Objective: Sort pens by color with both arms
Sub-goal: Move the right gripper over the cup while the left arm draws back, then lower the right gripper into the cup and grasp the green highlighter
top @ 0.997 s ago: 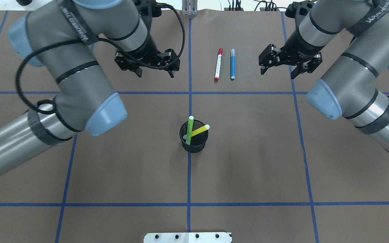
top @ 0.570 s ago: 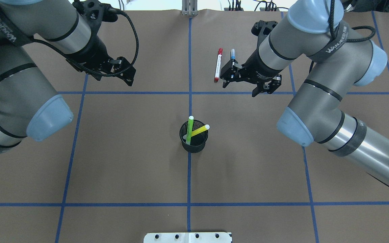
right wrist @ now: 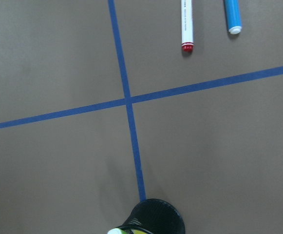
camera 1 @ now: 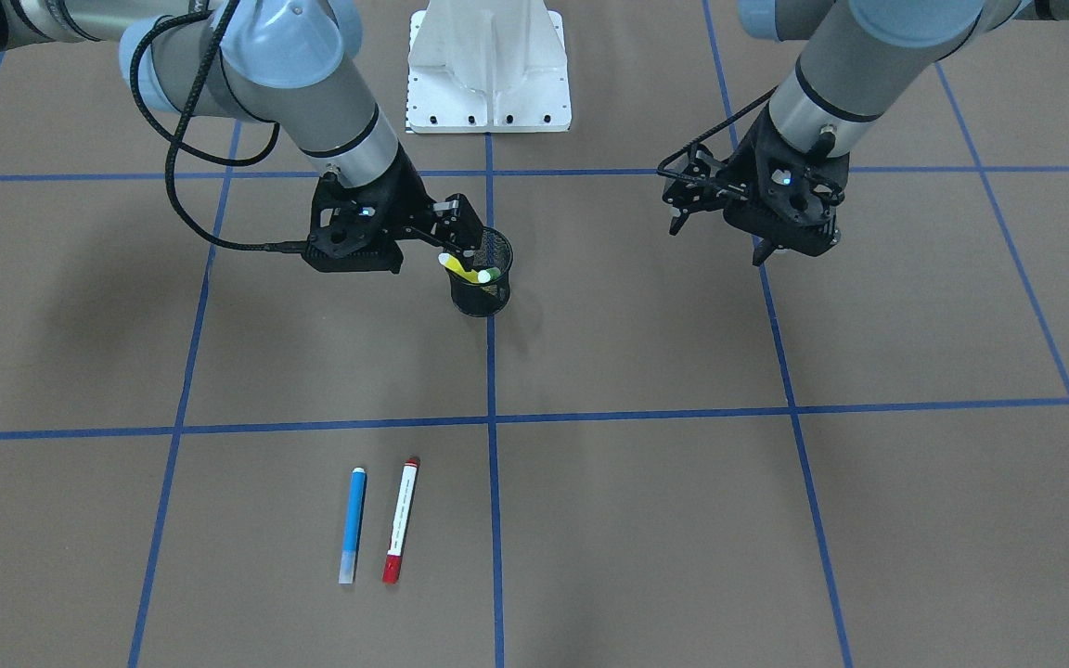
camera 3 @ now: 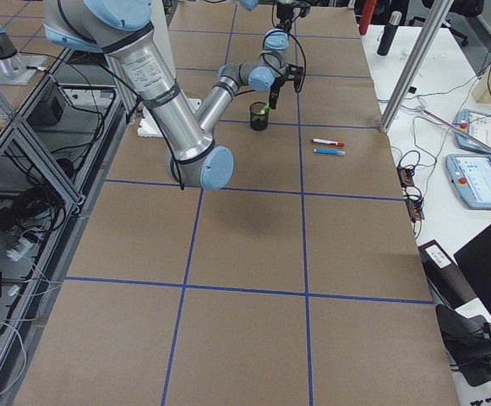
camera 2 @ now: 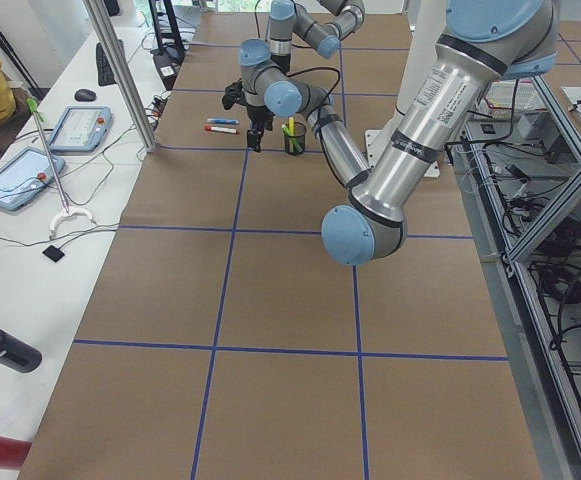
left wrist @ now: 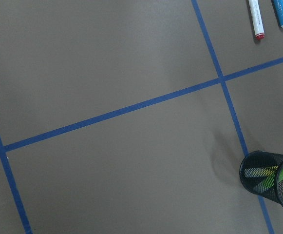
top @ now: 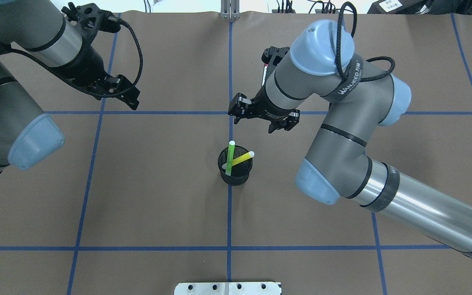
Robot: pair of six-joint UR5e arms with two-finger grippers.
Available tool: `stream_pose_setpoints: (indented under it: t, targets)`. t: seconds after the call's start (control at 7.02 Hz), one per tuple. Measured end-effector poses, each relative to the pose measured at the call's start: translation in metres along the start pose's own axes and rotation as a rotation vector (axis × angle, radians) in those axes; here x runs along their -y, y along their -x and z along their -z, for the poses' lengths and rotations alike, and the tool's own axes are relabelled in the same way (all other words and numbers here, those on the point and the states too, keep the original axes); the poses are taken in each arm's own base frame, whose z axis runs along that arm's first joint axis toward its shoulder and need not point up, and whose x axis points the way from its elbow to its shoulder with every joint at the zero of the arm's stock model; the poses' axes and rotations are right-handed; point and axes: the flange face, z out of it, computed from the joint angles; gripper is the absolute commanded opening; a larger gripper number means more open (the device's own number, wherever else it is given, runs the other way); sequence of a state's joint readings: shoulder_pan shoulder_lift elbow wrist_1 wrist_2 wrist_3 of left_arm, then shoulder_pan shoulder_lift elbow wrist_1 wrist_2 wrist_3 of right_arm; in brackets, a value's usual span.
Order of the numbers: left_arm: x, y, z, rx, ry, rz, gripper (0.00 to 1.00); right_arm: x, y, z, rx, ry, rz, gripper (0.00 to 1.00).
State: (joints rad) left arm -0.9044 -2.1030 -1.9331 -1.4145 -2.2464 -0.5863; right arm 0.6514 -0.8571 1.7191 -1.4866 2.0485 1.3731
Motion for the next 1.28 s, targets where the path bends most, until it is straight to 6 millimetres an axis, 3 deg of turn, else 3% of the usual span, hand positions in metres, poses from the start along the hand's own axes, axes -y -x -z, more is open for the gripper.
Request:
stream_pose_setpoints:
  t: [0.28, 0.57, 1.0, 1.28]
  targets:
    - [-0.007, 0.019, 0.001, -0.006, 0.013, -0.023, 0.99, -0.008, 0.042, -0.023, -0.065, 0.001, -0.002, 0.72]
    - [-0.008, 0.027, 0.003, -0.01, 0.017, -0.023, 0.99, -0.016, 0.066, -0.05, -0.108, 0.006, 0.021, 0.62]
    - [-0.009, 0.028, 0.003, -0.014, 0.019, -0.022, 0.99, -0.021, 0.066, -0.067, -0.136, 0.021, 0.086, 0.62]
    - [-0.009, 0.028, 0.004, -0.015, 0.019, -0.021, 0.99, -0.018, 0.062, -0.063, -0.166, 0.035, 0.139, 0.61]
